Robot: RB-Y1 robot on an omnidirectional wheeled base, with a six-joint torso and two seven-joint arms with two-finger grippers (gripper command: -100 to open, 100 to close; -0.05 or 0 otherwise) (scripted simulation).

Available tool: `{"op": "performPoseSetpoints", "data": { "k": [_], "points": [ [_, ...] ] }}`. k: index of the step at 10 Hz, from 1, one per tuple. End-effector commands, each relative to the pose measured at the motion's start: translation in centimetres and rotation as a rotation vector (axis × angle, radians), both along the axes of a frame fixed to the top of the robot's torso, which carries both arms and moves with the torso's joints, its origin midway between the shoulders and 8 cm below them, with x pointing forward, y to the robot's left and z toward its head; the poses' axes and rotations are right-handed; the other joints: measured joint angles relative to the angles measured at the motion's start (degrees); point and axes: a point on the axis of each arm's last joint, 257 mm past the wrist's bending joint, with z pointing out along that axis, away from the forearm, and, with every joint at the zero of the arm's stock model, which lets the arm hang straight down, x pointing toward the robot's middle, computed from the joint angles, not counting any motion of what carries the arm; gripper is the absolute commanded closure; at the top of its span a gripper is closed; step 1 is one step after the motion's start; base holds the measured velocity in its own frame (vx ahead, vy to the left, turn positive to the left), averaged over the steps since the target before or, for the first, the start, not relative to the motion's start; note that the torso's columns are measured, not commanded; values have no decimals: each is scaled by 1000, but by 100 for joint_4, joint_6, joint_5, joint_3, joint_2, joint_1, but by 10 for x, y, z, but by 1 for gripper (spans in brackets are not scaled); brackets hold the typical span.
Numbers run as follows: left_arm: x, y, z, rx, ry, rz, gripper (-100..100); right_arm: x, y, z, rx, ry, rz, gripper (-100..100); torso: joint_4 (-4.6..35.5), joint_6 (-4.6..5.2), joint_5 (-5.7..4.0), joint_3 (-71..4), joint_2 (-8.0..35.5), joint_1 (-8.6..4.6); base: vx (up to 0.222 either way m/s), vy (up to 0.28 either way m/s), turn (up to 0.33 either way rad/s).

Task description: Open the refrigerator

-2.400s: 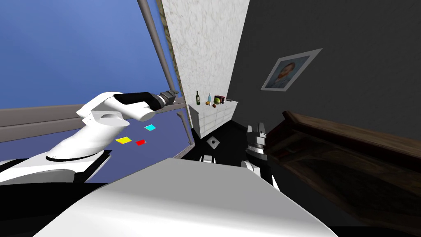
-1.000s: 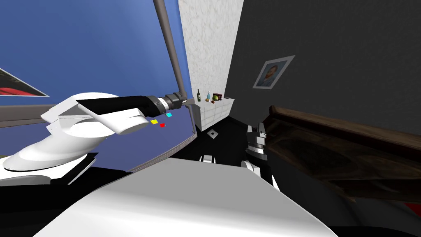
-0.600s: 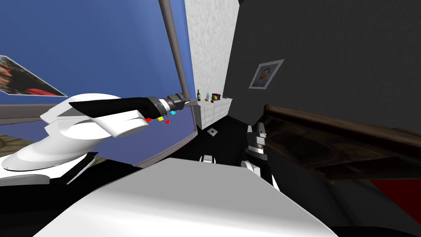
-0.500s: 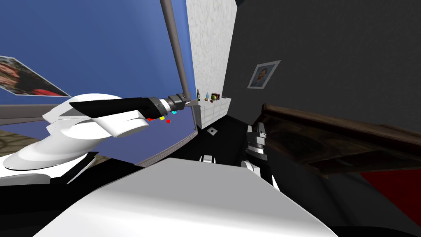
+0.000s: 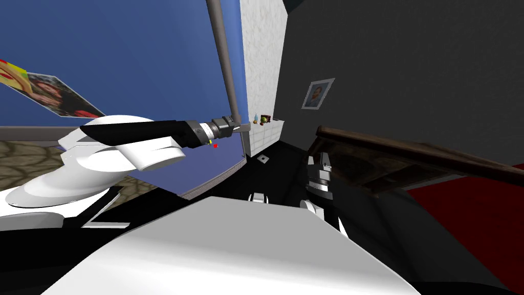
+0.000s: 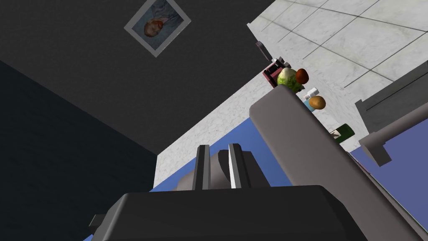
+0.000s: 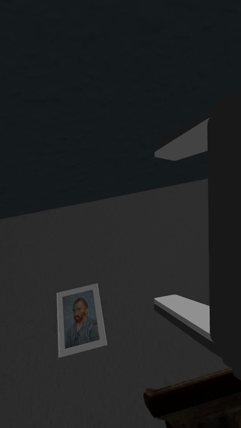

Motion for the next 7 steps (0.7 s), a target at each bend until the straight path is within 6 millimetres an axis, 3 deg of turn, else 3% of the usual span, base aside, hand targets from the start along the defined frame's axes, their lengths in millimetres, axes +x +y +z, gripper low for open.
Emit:
{"op": "performPoseSetpoints", "data": {
  "k": [1, 5, 7],
  "points": [
    [-4, -10, 5, 0, -13, -36, 100, 0, 0, 0, 0, 0, 0, 0, 6, -13, 0, -24, -34, 17, -253, 60, -100],
    [-14, -29, 8, -2, -20, -109, 100, 0, 0, 0, 0, 0, 0, 0, 8, 0, -6, -16, -16, -3, -296, 48, -106],
    [-13, -28, 0, 0, 4, -103, 100, 0, 0, 0, 0, 0, 0, 0, 13, 12, -27, -24, -28, -46, -176, 22, -31]
  ]
}}
